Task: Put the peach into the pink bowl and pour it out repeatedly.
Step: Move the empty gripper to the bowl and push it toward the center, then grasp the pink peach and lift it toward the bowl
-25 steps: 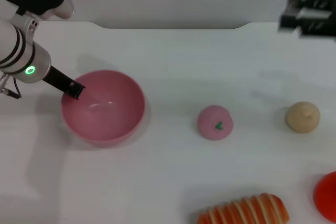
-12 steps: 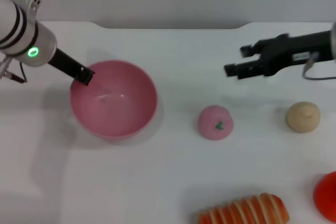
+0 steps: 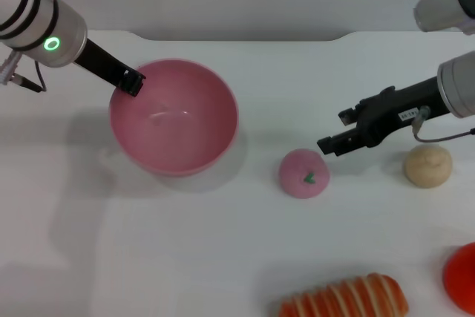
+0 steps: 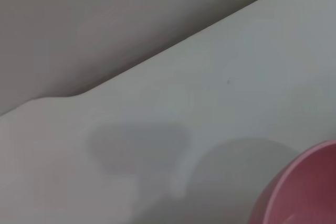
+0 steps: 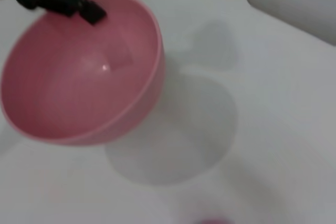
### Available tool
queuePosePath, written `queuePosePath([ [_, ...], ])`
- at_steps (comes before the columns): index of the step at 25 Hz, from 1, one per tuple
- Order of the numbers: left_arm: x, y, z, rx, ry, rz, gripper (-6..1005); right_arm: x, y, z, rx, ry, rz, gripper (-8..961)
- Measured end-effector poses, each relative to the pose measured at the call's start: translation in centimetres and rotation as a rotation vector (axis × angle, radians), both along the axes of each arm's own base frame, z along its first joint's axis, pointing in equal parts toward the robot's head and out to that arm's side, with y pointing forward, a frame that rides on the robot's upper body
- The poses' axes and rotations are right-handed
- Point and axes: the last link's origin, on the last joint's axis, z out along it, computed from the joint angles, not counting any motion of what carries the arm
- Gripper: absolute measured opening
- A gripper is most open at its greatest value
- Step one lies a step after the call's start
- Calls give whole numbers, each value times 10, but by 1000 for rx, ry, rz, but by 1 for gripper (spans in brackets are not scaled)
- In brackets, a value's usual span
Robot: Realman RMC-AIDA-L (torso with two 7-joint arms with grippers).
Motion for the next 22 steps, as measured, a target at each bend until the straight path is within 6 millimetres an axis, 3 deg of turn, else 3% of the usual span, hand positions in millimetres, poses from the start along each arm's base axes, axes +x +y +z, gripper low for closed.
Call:
queuePosePath([
  [9, 6, -1, -1, -4, -48, -7, 47, 13, -8, -21, -44, -18, -39, 788],
  [22, 5, -5, -5, -17, -72, -7, 47, 17, -2, -50, -7, -41, -32, 789],
])
